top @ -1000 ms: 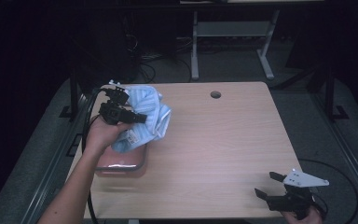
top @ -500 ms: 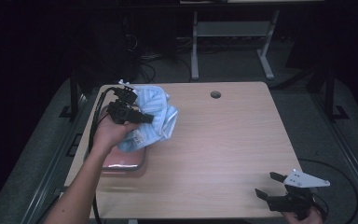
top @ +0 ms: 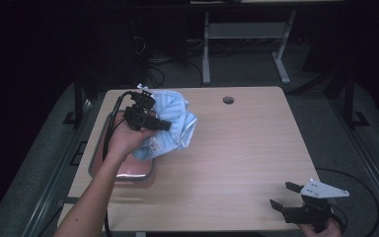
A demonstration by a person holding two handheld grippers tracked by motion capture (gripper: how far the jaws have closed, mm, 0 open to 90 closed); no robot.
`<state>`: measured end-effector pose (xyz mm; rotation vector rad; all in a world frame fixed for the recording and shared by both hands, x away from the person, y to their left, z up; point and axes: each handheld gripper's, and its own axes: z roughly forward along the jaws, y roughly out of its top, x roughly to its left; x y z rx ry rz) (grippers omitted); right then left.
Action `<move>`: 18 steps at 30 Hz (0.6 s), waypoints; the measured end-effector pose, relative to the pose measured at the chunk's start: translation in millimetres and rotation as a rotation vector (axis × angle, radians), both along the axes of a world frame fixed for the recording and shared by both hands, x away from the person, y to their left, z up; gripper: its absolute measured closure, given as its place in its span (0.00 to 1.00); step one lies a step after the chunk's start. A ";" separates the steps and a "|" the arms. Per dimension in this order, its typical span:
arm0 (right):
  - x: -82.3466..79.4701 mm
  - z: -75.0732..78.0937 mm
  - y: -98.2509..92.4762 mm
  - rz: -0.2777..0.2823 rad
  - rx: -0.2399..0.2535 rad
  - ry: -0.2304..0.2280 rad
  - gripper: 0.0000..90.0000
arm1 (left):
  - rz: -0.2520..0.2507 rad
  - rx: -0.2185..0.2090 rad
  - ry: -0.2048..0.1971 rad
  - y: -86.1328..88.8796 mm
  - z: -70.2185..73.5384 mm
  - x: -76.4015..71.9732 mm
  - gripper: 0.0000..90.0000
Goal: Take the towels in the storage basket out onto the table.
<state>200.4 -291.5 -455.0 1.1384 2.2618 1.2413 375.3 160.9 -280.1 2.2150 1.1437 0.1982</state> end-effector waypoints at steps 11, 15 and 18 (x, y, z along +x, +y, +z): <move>0.9 -0.7 -2.0 0.000 0.002 0.002 0.16 | -0.034 0.008 0.014 -16.4 -2.2 3.5 0.67; 0.5 -0.3 -1.4 0.002 0.001 0.003 0.16 | -0.047 0.008 0.010 -24.8 -2.9 4.2 0.67; 0.2 0.2 -1.6 0.004 0.001 -0.004 0.16 | -0.052 0.009 0.011 -29.9 -4.2 4.3 0.67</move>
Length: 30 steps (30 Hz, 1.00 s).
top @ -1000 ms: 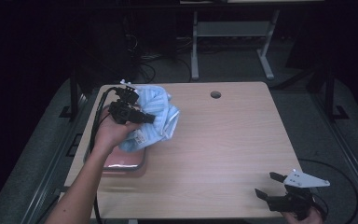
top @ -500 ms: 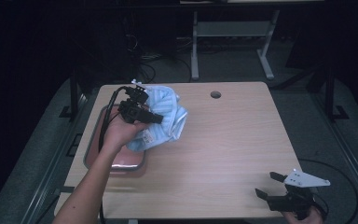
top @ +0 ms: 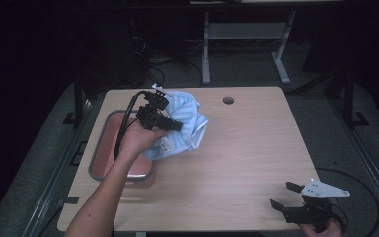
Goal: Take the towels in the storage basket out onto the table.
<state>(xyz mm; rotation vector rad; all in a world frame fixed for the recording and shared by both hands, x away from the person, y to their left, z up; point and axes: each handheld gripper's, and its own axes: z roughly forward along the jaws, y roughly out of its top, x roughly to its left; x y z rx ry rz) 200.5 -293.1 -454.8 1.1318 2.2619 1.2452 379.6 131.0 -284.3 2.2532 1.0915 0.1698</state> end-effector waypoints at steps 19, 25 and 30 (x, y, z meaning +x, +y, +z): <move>0.5 -0.4 2.6 0.012 -0.004 0.002 0.16 | -0.035 0.011 0.013 -21.9 -9.6 6.8 0.67; 0.5 -0.2 2.8 0.013 -0.002 0.003 0.16 | -0.051 0.014 0.018 -32.6 -12.9 8.7 0.67; 0.6 -0.1 2.1 0.014 -0.001 -0.002 0.16 | -0.061 0.016 0.020 -39.9 -15.0 8.7 0.67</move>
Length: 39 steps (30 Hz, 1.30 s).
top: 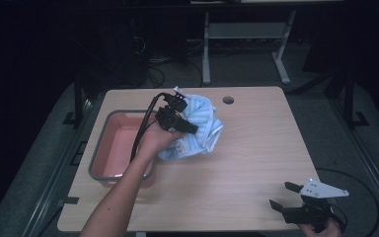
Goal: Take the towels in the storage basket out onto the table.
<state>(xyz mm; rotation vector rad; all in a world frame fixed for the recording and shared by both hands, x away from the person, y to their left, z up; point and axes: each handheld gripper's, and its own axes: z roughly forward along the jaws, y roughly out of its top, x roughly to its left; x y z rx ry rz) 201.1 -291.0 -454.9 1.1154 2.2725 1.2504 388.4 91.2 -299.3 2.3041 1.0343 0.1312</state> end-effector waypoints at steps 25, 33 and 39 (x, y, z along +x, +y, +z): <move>-1.3 1.6 0.5 0.005 -0.001 -0.005 0.16 | -0.041 0.023 0.020 -32.4 -17.2 4.9 0.66; -1.6 1.9 0.9 0.008 0.000 -0.002 0.16 | -0.046 0.015 0.033 -41.3 -25.3 6.6 0.66; -1.4 2.0 1.7 0.013 0.000 -0.006 0.16 | -0.053 0.017 0.041 -47.2 -32.0 8.1 0.66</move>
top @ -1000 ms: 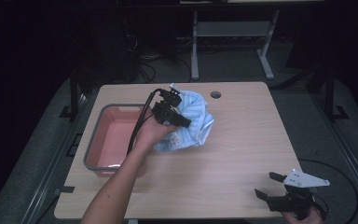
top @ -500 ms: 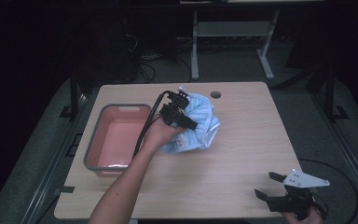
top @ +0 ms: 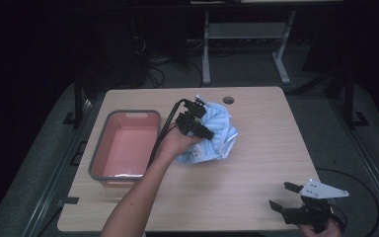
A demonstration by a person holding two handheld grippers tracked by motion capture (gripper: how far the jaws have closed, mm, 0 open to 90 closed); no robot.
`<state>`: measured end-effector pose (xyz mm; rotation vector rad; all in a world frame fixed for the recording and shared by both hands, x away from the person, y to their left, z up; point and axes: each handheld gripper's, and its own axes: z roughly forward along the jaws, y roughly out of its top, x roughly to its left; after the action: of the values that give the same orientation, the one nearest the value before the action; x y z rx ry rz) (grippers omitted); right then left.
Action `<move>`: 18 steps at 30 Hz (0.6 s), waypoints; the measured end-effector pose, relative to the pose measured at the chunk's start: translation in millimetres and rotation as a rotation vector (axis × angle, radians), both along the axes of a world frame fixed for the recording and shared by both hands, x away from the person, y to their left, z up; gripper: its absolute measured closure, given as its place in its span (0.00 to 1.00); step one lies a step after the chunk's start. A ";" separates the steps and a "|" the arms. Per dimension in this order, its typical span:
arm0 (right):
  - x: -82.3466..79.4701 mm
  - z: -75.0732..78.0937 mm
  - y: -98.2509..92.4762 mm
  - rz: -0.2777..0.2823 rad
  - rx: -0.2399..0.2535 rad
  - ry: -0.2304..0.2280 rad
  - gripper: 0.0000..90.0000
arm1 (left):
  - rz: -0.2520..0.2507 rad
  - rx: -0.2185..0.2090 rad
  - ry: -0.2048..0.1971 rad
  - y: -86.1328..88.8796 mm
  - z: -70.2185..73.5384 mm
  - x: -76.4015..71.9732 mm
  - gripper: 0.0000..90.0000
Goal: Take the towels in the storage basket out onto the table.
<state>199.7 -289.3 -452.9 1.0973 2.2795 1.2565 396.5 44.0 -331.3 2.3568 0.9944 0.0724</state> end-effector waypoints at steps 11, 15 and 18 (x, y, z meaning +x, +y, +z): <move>0.1 -0.1 0.0 0.002 0.003 -0.002 0.16 | -0.018 0.002 0.022 -18.3 -15.0 0.0 0.66; 0.1 0.1 -0.1 0.002 0.002 -0.004 0.16 | -0.020 -0.003 0.026 -22.7 -20.0 1.6 0.65; 0.0 0.1 -0.4 0.002 0.003 -0.002 0.16 | -0.024 0.002 0.037 -25.3 -24.1 3.4 0.65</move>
<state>199.8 -289.7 -452.8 1.0943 2.2787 1.2623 399.9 18.8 -355.5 2.3797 0.9836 0.0212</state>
